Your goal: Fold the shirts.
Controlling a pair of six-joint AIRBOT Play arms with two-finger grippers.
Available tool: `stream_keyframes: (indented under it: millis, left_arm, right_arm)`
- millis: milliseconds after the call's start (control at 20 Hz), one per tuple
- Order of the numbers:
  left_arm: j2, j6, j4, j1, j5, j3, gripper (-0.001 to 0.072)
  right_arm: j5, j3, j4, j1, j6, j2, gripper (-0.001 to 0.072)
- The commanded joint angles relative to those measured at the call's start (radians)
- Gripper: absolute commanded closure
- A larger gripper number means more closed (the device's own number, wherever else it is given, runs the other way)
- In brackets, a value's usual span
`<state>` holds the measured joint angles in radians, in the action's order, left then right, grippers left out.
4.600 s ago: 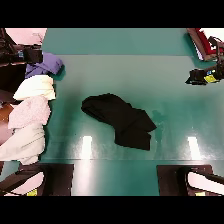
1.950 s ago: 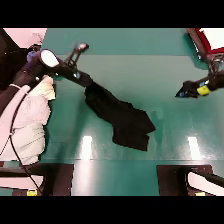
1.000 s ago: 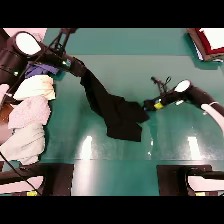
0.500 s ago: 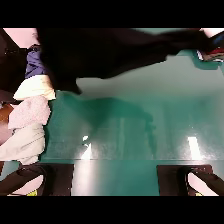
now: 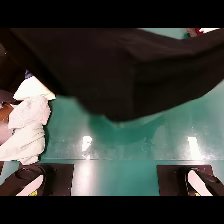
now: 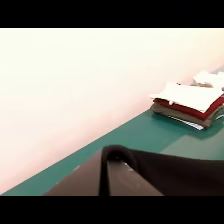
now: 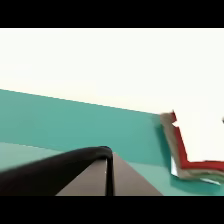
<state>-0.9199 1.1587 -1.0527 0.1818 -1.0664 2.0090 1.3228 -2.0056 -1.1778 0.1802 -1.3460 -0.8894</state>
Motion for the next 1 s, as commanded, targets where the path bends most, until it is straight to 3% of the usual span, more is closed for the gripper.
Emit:
stream_keyframes:
  millis: [0, 100, 250, 500, 700, 800, 900, 950]
  left_arm:
    - [-0.042, 0.054, -0.037, -0.001, -0.022, -0.059, 0.0687]
    - [-0.124, 0.104, -0.112, -0.001, -0.038, -0.131, 0.0686]
    - [-0.304, 0.107, -0.140, -0.001, -0.032, -0.219, 0.0686]
    - [-0.658, 0.110, -0.150, -0.006, -0.021, -0.242, 0.0685]
    - [-0.808, 0.109, -0.153, -0.038, 0.019, -0.242, 0.0657]
    - [-0.814, 0.140, -0.154, -0.063, 0.042, -0.240, 0.0084]
    - [-0.814, 0.153, -0.154, -0.101, -0.002, -0.209, 0.0090]
    - [-0.813, 0.154, -0.151, -0.131, -0.058, -0.180, 0.0090]
  right_arm:
    - [0.131, -0.074, 0.006, 0.049, -0.028, -0.091, 0.0697]
    - [0.133, 0.020, -0.002, 0.008, -0.042, -0.167, 0.0697]
    - [0.114, 0.183, -0.005, -0.050, -0.045, -0.312, 0.0696]
    - [-0.088, 0.379, -0.029, -0.127, -0.044, -0.566, 0.0696]
    - [-0.240, 0.414, -0.026, -0.174, -0.045, -0.715, 0.0695]
    - [-0.282, 0.413, -0.017, -0.187, -0.046, -0.749, 0.0680]
    - [-0.269, 0.389, -0.016, -0.187, -0.046, -0.761, 0.0307]
    - [-0.242, 0.369, -0.018, -0.179, -0.045, -0.756, 0.0301]
